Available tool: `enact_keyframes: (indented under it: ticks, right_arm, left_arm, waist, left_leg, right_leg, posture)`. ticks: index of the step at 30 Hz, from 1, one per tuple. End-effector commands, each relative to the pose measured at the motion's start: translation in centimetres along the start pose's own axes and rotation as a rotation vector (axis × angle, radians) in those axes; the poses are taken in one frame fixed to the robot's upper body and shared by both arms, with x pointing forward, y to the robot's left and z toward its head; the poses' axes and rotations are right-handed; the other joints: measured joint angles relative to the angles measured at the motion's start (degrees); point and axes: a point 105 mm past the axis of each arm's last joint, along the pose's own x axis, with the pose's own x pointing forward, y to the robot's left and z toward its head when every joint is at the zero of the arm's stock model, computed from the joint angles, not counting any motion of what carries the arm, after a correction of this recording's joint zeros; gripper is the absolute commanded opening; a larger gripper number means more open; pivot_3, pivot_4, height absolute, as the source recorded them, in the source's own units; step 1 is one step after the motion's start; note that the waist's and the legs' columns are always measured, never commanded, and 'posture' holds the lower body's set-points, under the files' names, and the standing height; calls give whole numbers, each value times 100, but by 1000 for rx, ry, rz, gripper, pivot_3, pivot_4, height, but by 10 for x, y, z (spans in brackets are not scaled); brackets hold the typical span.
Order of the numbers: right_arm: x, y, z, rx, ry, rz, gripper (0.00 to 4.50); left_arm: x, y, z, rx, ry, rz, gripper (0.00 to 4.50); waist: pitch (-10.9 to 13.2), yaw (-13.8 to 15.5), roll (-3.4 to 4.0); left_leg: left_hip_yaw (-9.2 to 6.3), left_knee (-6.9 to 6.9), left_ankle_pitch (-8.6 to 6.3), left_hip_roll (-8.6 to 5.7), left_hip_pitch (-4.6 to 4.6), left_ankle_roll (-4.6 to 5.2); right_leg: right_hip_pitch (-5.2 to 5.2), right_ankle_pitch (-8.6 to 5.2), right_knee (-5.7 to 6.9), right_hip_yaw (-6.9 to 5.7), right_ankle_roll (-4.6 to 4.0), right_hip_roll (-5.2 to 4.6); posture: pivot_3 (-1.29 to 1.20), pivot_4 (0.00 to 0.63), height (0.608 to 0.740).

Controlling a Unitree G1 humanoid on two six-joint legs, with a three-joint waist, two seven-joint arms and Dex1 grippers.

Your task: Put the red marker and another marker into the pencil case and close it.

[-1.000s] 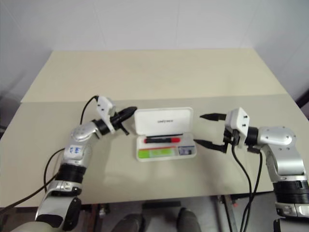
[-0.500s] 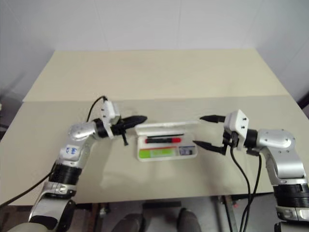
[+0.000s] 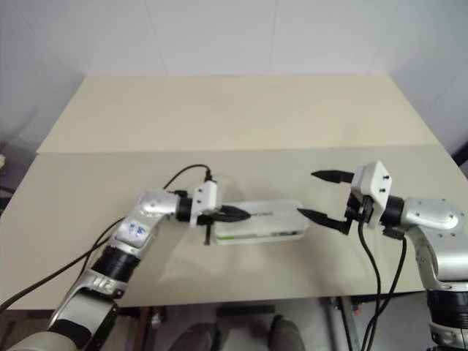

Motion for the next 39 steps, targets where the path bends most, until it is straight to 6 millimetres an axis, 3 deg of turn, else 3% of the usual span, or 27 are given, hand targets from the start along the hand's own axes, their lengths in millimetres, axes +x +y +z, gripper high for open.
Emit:
enact_keyframes:
  ticks: [1, 4, 13, 19, 23, 29, 32, 39]
  right_arm:
    - [-7, 2, 13, -28, -10, -3, 4500]
    - [-13, 10, 7, -7, 18, 25, 4500]
    - [-12, 12, 6, -3, 18, 29, 4500]
    - [-5, 10, 4, -2, 5, 45, 4500]
    - [3, 6, 2, -4, -7, 64, 4500]
    - [17, -2, -2, -11, -25, 99, 4500]
    - [19, -5, -4, 2, -30, 121, 4500]
    - [21, -12, -9, -3, -30, 136, 4500]
  left_arm:
    - [6, -4, -2, 8, 25, -22, 18]
    - [10, -9, -16, -28, 104, -34, 18]
    - [9, -16, -34, -43, 241, -42, 18]
    - [10, -11, -11, -82, 103, 30, 18]
    - [-4, 4, 5, -132, -15, 141, 18]
    - [-52, 14, 14, -187, -133, 307, 18]
    - [-75, 8, 8, -229, -120, 353, 516]
    - [-124, -20, 8, -220, -141, 396, 2885]
  waist:
    - [0, -11, 0]
    - [-1, 0, 1]
    - [-20, -7, -3]
    - [-25, -7, -3]
    - [-24, -14, -3]
    - [-19, -53, 1]
    - [-19, -52, 3]
    - [-12, -33, 14]
  left_leg:
    - [1, 0, 0, 0, 0, 0]
    - [1, -2, 0, 1, 3, 0]
    - [0, 5, 1, 3, 16, 2]
    - [-1, 4, 1, 3, 13, 2]
    - [-2, 4, 1, 3, 8, 2]
    - [-4, 0, 1, 15, 7, 1]
    - [-8, -3, 0, 17, 8, 0]
    - [-18, -9, -7, 15, 4, -3]
  right_leg:
    - [-1, 0, 0, 0, 0, 0]
    - [2, 0, -1, 0, 0, 1]
    - [16, 6, -4, 0, 0, 1]
    - [12, 6, -6, 1, 0, 1]
    - [7, 6, -7, 1, 0, 1]
    - [-3, 6, -9, 2, -1, 5]
    - [-7, 6, -8, 3, -1, 5]
    - [-10, 6, -10, 1, -7, 2]
  posture:
    - [0, 150, 740]
    - [0, 150, 740]
    - [0, 150, 740]
    - [0, 150, 740]
    - [0, 150, 740]
    - [0, 150, 740]
    - [0, 150, 740]
    - [0, 150, 740]
